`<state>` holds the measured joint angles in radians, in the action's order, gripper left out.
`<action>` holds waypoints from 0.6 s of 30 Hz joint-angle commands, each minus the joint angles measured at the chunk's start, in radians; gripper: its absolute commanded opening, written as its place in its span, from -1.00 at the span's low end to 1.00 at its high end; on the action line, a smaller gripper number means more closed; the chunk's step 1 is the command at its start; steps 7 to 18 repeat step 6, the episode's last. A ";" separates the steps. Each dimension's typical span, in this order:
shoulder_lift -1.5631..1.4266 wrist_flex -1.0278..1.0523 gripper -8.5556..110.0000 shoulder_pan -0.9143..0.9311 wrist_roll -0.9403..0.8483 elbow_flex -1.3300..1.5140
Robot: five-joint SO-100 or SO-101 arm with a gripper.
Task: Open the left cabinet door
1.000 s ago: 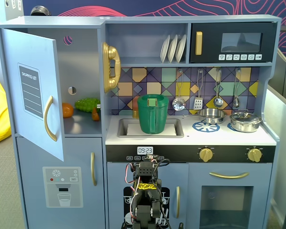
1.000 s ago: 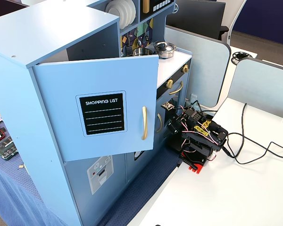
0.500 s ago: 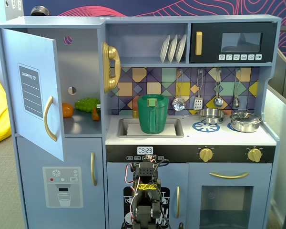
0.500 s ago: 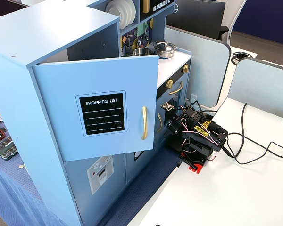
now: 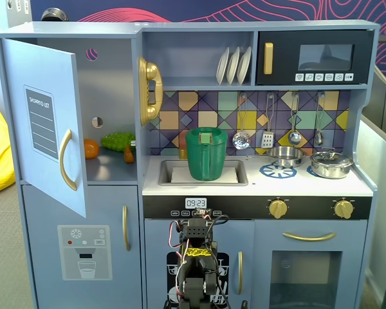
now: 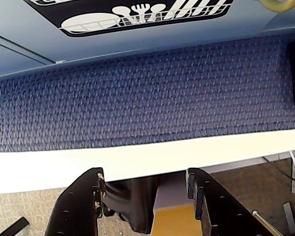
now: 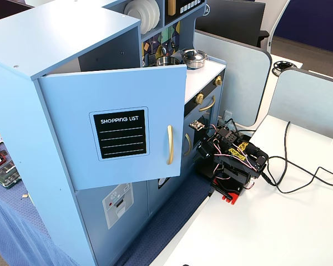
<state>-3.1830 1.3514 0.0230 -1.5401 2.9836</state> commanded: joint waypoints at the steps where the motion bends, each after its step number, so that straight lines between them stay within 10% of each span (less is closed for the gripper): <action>1: 0.005 0.183 -0.64 0.000 -0.002 0.012; 18: 0.005 0.183 -0.64 0.000 -0.002 0.012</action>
